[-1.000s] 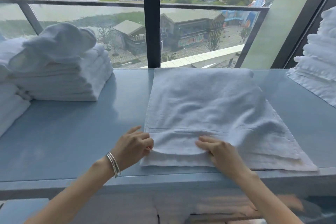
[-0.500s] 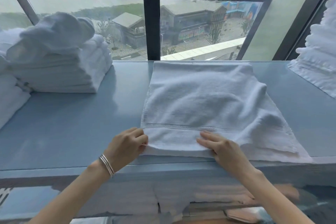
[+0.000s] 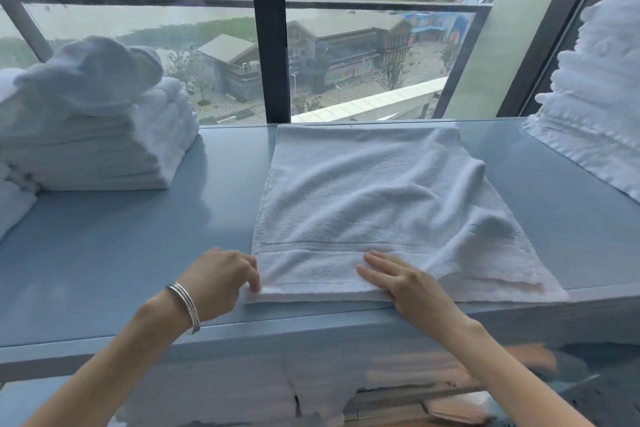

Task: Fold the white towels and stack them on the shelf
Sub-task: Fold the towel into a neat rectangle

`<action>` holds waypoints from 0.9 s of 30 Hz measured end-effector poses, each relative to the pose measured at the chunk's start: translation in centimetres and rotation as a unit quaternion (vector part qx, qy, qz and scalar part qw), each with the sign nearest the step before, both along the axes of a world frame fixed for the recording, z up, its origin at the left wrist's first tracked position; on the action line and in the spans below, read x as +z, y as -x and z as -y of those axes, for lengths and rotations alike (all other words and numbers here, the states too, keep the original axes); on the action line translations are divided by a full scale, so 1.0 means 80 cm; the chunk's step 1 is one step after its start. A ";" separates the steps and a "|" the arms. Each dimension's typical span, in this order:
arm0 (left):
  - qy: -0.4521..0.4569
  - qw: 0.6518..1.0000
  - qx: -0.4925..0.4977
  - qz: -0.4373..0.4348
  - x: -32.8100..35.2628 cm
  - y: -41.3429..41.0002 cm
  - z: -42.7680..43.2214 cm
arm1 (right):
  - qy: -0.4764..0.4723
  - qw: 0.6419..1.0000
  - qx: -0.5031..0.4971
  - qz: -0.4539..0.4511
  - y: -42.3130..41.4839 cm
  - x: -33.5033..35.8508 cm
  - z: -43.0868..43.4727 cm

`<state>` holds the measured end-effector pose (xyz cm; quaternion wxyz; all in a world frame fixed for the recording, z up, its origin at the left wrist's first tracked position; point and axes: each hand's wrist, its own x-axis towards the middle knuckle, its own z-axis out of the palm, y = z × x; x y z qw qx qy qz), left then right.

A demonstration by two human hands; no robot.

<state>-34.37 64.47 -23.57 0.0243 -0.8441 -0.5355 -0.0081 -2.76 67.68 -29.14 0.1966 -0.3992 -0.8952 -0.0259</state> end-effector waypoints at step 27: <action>-0.035 0.999 -0.029 0.000 -0.085 -0.113 -0.064 | -0.059 0.898 -0.275 -0.338 -0.131 0.023 0.010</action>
